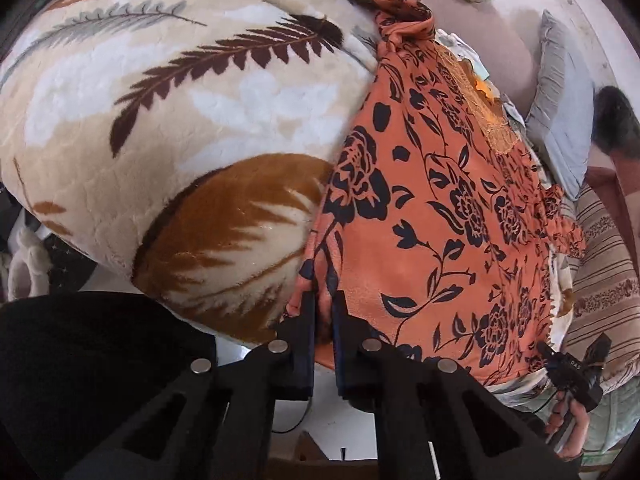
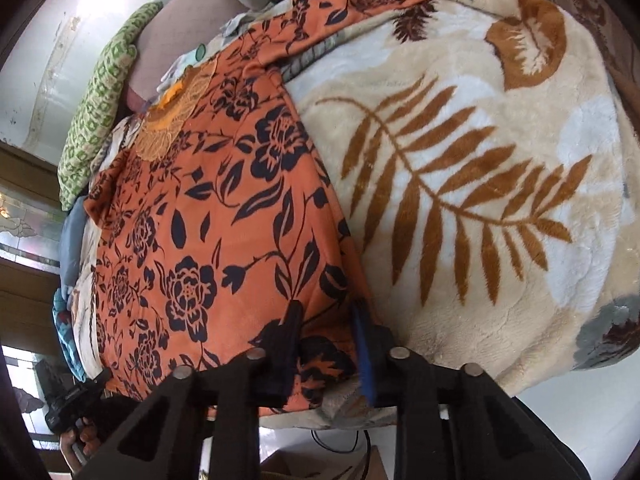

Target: Fold small clothes

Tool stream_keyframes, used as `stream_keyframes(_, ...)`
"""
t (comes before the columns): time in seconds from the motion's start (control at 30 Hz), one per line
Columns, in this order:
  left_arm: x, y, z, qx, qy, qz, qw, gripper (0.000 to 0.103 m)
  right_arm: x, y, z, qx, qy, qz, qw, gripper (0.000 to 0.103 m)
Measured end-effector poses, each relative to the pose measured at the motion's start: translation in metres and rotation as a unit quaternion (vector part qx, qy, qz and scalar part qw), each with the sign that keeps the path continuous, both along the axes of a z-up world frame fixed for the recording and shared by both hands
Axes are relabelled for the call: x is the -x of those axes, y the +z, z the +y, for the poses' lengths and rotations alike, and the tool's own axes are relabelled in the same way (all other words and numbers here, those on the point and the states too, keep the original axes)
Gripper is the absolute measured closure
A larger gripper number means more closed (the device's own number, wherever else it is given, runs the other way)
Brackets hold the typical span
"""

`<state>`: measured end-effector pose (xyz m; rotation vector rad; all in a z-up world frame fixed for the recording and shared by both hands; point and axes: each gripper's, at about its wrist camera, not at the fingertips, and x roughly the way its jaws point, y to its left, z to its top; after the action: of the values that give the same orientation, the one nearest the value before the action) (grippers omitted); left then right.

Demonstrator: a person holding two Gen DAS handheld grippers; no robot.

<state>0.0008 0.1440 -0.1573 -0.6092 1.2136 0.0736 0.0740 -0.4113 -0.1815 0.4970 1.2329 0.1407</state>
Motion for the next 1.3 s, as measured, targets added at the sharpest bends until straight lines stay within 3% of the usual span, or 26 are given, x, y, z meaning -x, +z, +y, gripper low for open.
stream_keyframes(0.1,0.004,0.018,-0.004,-0.056,0.001,-0.018,0.9983,0.098,0.004,0.003,0.004,0.002,0.016,0.008,1.0,0.095)
stream_keyframes(0.27,0.033,0.065,0.0,-0.088,0.015,-0.073,0.9933,0.098,0.041,0.037,0.02,0.033,0.065,-0.011,0.997,0.097)
stream_keyframes(0.37,0.031,0.055,0.002,-0.091,0.016,-0.044,0.9948,0.095,0.062,0.039,0.009,0.043,0.055,-0.008,0.998,0.097)
stream_keyframes(0.43,0.021,0.037,0.004,-0.104,0.024,0.001,0.9943,0.094,0.062,0.02,0.003,0.04,0.055,0.024,0.997,0.09)
stream_keyframes(0.47,0.018,0.031,0.007,-0.104,0.033,0.018,0.9938,0.083,0.06,0.011,0.003,0.043,0.056,0.044,0.997,0.083)
stream_keyframes(0.5,0.017,0.032,0.012,-0.093,0.043,0.018,0.9946,0.078,0.058,0.004,0.004,0.054,0.056,0.06,0.995,0.052)
stream_keyframes(0.53,0.017,0.037,0.015,-0.085,0.051,0.006,0.9951,0.065,0.057,0.003,0.005,0.065,0.058,0.062,0.994,0.019)
stream_keyframes(0.57,0.017,0.047,0.02,-0.085,0.061,-0.01,0.9945,0.049,0.056,0.01,0.002,0.059,0.054,0.041,0.996,0.017)
stream_keyframes(0.63,0.016,0.067,0.024,-0.093,0.081,-0.041,0.9915,0.035,0.048,0.028,-0.017,0.015,0.014,0.001,1.0,0.017)
stream_keyframes(0.7,0.006,0.091,0.022,-0.097,0.085,-0.088,0.9877,0.034,0.036,0.049,-0.044,-0.031,-0.029,-0.046,0.998,0.017)
stream_keyframes(0.8,-0.031,0.122,0.002,-0.117,0.059,-0.163,0.9779,0.034,-0.006,0.087,-0.096,-0.066,-0.094,-0.134,0.984,0.017)
stream_keyframes(0.9,-0.078,0.136,-0.034,-0.133,0.007,-0.218,0.9667,0.034,-0.066,0.107,-0.141,-0.083,-0.151,-0.178,0.969,0.017)
stream_keyframes(0.97,-0.115,0.132,-0.059,-0.136,-0.026,-0.228,0.9637,0.034,-0.11,0.107,-0.171,-0.062,-0.184,-0.185,0.963,0.018)
stream_keyframes(1.07,-0.183,0.109,-0.104,-0.139,-0.08,-0.205,0.9655,0.034,-0.169,0.094,-0.219,-0.039,-0.229,-0.178,0.956,0.023)
stream_keyframes(1.13,-0.209,0.096,-0.126,-0.147,-0.103,-0.193,0.9646,0.034,-0.205,0.081,-0.249,-0.029,-0.252,-0.166,0.953,0.038)
stream_keyframes(1.2,-0.234,0.083,-0.145,-0.156,-0.123,-0.188,0.9619,0.034,-0.226,0.073,-0.269,-0.022,-0.27,-0.17,0.948,0.04)
stream_keyframes(1.3,-0.265,0.065,-0.166,-0.171,-0.137,-0.188,0.9573,0.034,-0.257,0.069,-0.278,0.023,-0.261,-0.166,0.951,0.04)
